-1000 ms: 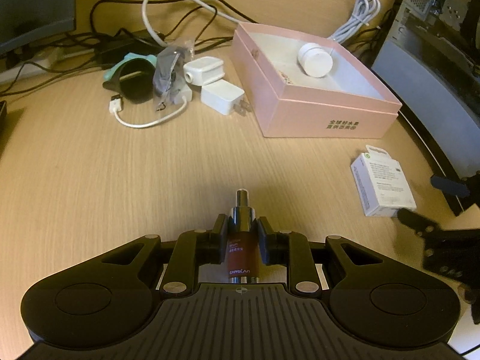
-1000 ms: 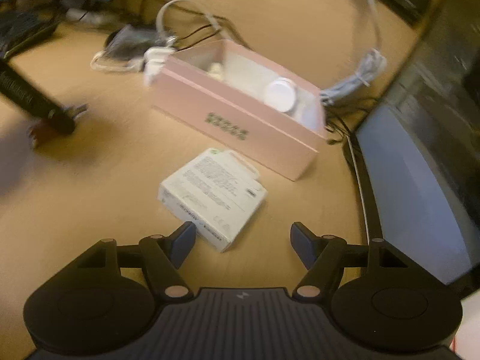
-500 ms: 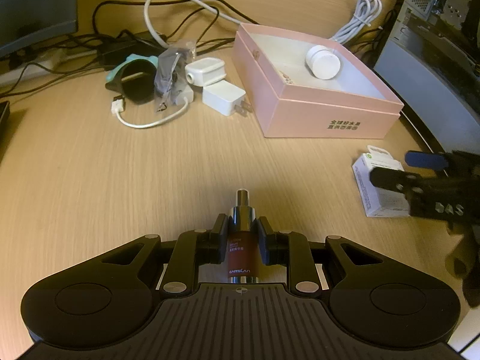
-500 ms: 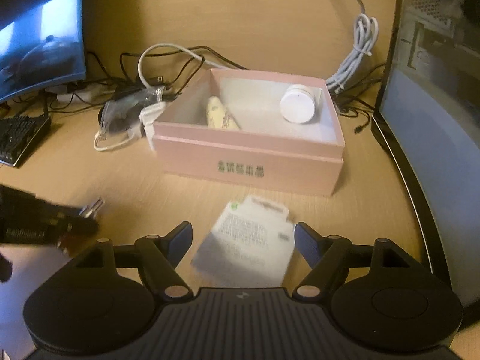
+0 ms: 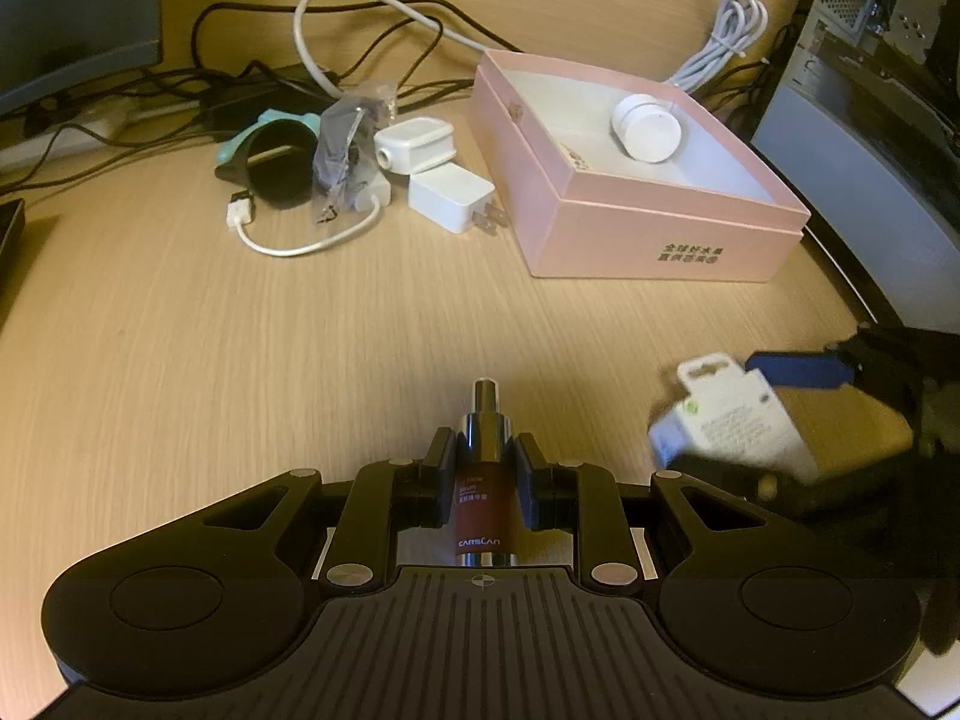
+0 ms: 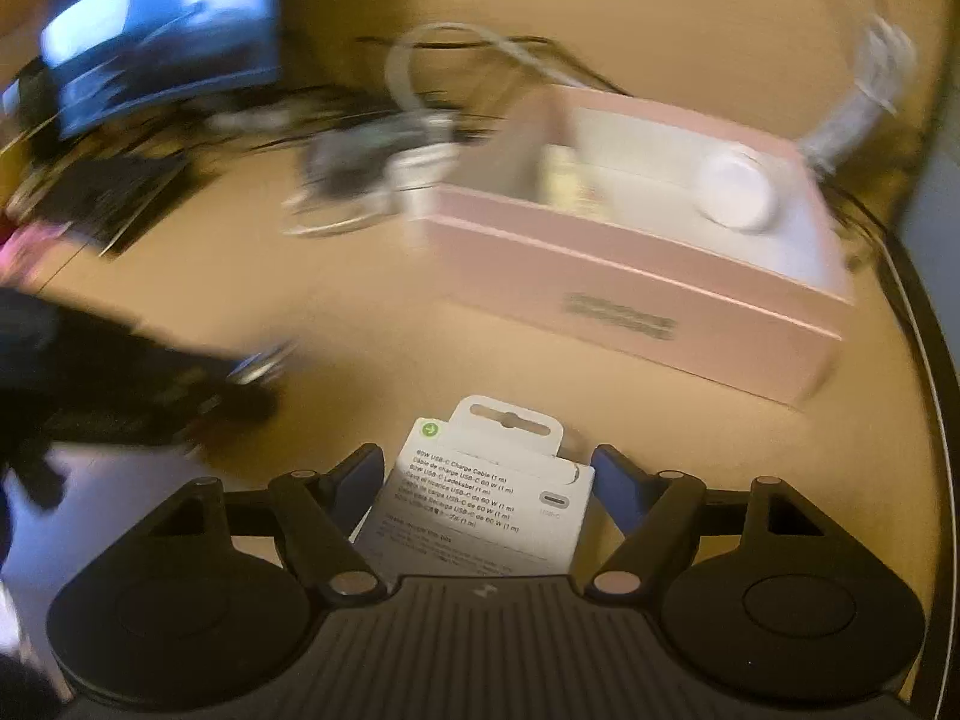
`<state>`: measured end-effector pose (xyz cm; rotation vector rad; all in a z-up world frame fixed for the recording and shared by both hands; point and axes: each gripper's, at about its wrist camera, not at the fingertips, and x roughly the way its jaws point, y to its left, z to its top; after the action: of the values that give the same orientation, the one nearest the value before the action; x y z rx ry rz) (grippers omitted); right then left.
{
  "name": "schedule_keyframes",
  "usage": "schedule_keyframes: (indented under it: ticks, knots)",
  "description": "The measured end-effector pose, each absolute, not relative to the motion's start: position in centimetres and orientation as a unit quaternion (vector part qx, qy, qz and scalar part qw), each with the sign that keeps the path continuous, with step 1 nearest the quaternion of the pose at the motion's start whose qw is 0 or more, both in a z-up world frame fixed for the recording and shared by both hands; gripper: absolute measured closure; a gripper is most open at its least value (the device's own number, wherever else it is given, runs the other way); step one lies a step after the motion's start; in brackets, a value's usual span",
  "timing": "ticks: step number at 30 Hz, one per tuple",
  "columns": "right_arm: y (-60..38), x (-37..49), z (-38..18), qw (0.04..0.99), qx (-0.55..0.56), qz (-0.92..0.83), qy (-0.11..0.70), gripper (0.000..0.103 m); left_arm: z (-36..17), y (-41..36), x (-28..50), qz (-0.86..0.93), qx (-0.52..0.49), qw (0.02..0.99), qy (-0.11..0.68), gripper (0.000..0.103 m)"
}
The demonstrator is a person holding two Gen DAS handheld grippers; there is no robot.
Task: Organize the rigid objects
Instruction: 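Carry the red bottle and white package into the pink box and release both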
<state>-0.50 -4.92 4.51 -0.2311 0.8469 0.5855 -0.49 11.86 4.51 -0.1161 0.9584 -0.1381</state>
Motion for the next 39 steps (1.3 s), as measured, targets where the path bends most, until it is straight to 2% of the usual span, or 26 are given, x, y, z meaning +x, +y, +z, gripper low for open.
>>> schedule_keyframes:
  ticks: [5, 11, 19, 22, 29, 34, 39]
  knots:
    - [-3.5, -3.5, 4.8, 0.866, -0.194, 0.279, 0.367, 0.026, 4.5, 11.8, -0.5, -0.066, -0.056, 0.884, 0.46, 0.078]
    - [-5.3, -5.6, 4.9, 0.864, -0.239, 0.267, 0.355, 0.026, 4.6, 11.9, -0.5, -0.066, -0.058, 0.883, 0.46, 0.079]
    - [-9.0, -6.7, 4.4, 0.875, -0.326, 0.167, 0.316, 0.026, 4.6, 11.9, -0.5, -0.062, -0.059, 0.883, 0.462, 0.079]
    - [-10.5, -6.1, 5.2, 0.89, -0.289, 0.147, 0.321, 0.026, 4.6, 11.7, -0.5, -0.057, -0.058, 0.884, 0.461, 0.079]
    - [-12.2, -3.5, 7.5, 0.904, -0.03, 0.169, 0.392, 0.02, 4.6, 11.6, -0.7, -0.054, -0.058, 0.886, 0.458, 0.079]
    - [-9.4, -3.1, 5.7, 0.899, -0.099, 0.158, 0.397, 0.02, 4.6, 11.5, -0.7, -0.054, -0.055, 0.885, 0.46, 0.078]
    - [-8.7, -5.6, 4.6, 0.896, -0.174, 0.184, 0.365, 0.02, 4.6, 11.5, -0.7, -0.053, -0.055, 0.885, 0.459, 0.079]
